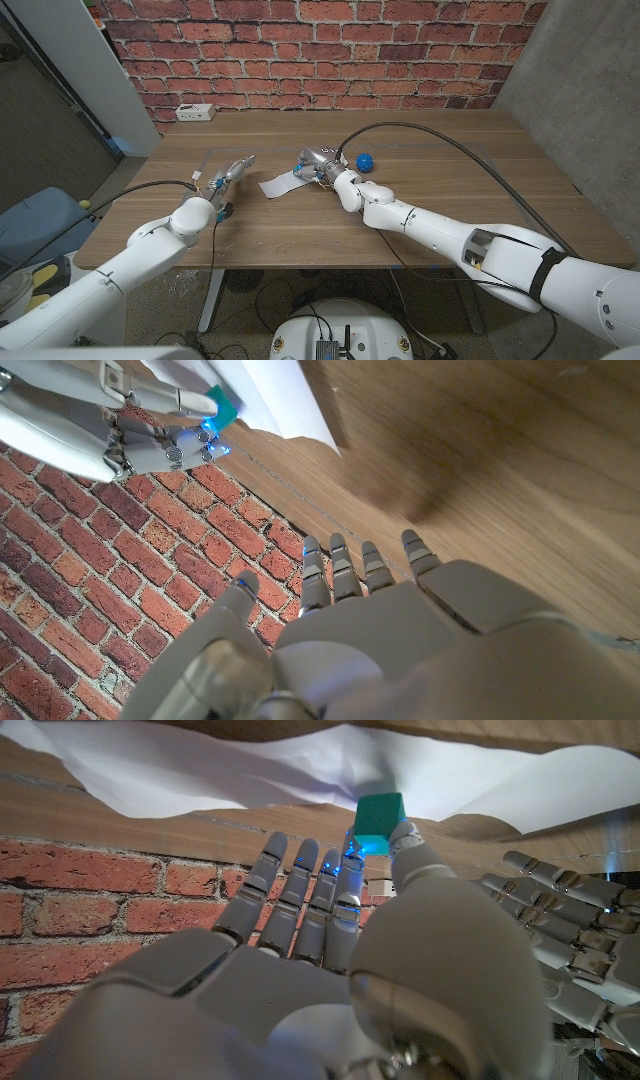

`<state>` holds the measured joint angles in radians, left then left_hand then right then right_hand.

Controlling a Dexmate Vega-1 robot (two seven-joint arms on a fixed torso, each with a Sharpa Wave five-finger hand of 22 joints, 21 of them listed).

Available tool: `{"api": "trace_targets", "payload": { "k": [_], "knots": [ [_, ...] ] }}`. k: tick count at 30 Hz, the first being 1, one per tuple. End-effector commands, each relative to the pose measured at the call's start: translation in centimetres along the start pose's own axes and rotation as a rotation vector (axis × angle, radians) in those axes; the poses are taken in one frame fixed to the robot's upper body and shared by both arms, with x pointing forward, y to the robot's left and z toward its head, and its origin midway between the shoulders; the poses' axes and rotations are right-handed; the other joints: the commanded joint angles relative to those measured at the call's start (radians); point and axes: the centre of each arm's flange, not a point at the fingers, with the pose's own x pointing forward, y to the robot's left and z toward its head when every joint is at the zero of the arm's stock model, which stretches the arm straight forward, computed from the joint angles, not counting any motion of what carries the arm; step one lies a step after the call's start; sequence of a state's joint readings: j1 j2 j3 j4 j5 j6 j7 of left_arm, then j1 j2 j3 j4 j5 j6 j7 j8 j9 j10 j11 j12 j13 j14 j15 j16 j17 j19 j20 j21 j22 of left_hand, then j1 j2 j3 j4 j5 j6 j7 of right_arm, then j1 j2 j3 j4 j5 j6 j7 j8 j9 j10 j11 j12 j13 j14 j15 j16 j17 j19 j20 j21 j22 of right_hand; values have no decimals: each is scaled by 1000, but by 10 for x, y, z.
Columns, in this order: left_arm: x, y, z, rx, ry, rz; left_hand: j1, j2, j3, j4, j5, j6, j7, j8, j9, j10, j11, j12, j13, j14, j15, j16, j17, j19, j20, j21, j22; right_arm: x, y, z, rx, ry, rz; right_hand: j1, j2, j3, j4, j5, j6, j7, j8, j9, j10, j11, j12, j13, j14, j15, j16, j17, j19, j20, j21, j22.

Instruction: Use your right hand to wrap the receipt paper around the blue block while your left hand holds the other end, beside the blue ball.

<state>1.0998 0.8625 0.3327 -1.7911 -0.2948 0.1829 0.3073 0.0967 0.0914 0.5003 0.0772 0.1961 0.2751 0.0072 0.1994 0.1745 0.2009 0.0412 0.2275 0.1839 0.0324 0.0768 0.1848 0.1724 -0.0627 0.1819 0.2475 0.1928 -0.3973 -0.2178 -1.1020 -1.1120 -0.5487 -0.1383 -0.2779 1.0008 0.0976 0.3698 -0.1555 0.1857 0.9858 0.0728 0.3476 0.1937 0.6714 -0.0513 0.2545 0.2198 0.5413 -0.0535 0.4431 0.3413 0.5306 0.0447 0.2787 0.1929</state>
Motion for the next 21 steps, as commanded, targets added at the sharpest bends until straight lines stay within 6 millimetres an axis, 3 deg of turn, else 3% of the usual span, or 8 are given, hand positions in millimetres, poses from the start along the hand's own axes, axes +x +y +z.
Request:
{"api": "trace_targets", "payload": {
  "k": [1,7,10,12,14,17,20,21],
  "knots": [
    [1,1,3,7,5,-8,-3,1,0,3,3,6,0,-4,3,8,1,0,2,-2,1,0,3,-2,2,-1,2,1,6,-9,-28,22,46,35,17,3,-5,3,20,-57,43,16,3,-1,-5,2,-1,-113,-11,2,-5,5,8,2],
    [1,1,5,11,3,-7,-4,0,-1,4,3,5,-1,-6,3,8,2,-1,2,-3,1,0,3,-3,2,-2,2,0,5,-10,-14,22,70,-46,-34,-41,28,4,-53,-68,9,12,-27,6,-22,3,-16,-97,-35,-5,-24,35,0,1],
    [0,1,6,11,1,-8,-5,-1,-2,5,3,4,-1,-6,3,6,-1,-3,2,-4,1,-1,3,-3,2,-3,2,-2,4,-12,-1,22,84,-104,-57,-65,48,14,-123,-80,-29,6,-49,14,-32,4,-24,-82,-54,-8,-42,48,-8,1],
    [0,0,6,11,0,-7,-5,-1,-2,5,3,5,-1,-7,3,7,0,-3,2,-4,1,-1,3,-3,2,-3,2,-3,3,-13,3,25,85,-122,-63,-72,54,20,-167,-85,-53,5,-64,16,-37,5,-26,-76,-61,-10,-47,50,-10,1],
    [-1,0,6,9,0,-8,-6,-1,-2,5,3,5,-2,-7,3,6,-4,-4,2,-3,1,0,3,-3,2,-3,2,-5,2,-14,11,26,84,-146,-71,-83,59,29,-240,-104,-91,3,-89,19,-43,6,-31,-71,-70,-10,-54,55,-14,1],
    [-1,0,6,12,-2,-8,-6,-1,-2,6,3,6,-1,-7,3,7,0,-4,2,-4,1,-1,3,-3,2,-4,2,-7,1,-16,28,23,86,-176,-84,-102,66,33,-301,-115,-124,3,-128,22,-53,8,-42,-65,-76,-4,-64,60,-19,1],
    [-2,-1,7,11,-5,-5,-7,-2,-2,6,3,5,0,-8,3,8,0,-4,2,-3,1,0,3,-3,2,-4,2,-10,-2,-20,80,11,82,-249,-92,-135,99,36,-351,-113,-148,4,-164,36,-56,9,-63,-56,-85,4,-80,65,-26,2],
    [-3,-1,7,12,-4,-4,-7,-2,-3,6,3,5,-1,-8,3,8,0,-4,2,-4,1,-1,3,-3,2,-4,2,-11,-4,-22,113,4,79,-295,-82,-149,124,37,-362,-109,-151,5,-171,48,-53,10,-66,-49,-85,10,-88,68,-29,3]
  ]
}}
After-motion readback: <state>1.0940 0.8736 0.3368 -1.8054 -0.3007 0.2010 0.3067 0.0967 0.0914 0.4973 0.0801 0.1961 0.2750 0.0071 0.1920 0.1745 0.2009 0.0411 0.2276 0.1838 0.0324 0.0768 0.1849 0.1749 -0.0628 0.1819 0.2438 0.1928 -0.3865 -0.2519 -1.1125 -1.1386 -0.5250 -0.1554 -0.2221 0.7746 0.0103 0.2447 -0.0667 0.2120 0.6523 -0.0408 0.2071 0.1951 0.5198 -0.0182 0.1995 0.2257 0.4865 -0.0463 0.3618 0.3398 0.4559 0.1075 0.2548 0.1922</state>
